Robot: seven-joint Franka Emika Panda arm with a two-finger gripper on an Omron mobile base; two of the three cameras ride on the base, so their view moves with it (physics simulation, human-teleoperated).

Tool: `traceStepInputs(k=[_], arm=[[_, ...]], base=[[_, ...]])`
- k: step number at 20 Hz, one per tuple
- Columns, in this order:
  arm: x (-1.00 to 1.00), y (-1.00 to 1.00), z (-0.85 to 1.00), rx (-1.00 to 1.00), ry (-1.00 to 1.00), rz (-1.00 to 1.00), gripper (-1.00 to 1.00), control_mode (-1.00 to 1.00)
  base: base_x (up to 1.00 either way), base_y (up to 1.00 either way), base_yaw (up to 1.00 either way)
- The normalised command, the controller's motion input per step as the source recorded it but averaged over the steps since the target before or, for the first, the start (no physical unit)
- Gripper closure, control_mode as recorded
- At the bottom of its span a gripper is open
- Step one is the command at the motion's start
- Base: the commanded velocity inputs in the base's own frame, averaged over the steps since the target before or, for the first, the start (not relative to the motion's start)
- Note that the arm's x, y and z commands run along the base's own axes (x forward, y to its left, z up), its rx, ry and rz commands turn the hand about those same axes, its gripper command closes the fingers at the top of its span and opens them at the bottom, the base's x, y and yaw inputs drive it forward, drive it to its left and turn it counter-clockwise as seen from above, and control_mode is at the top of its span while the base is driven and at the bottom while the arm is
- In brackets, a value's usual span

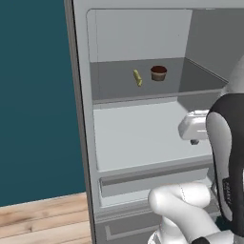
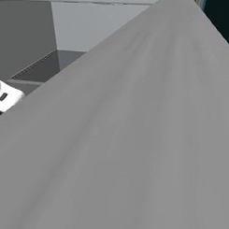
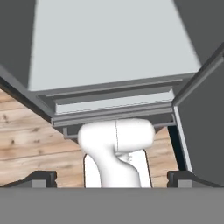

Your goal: Pick the egg and butter from the fridge and place them by the bowl for mixing.

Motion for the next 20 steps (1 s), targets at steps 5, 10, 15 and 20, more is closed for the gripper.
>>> traceStepInputs(k=[5,10,15,20], arm=[[-0.33,0.02,0.53,0.0,-0.26,0.0,-1.0,-1.0],[-0.04,0.0,0.47,0.0,-0.12,0.0,-1.0,-1.0],[0.3,0.01,0.09,0.0,-0.08,0.07,-1.0,-1.0],[0.58,0.08,0.0,0.0,-0.09,0.09,-1.0,-1.0]], base=[[0.0,0.0,0.0],[0.0,0.0,0.0],[0.0,0.0,0.0],[0.0,0.0,0.0]])
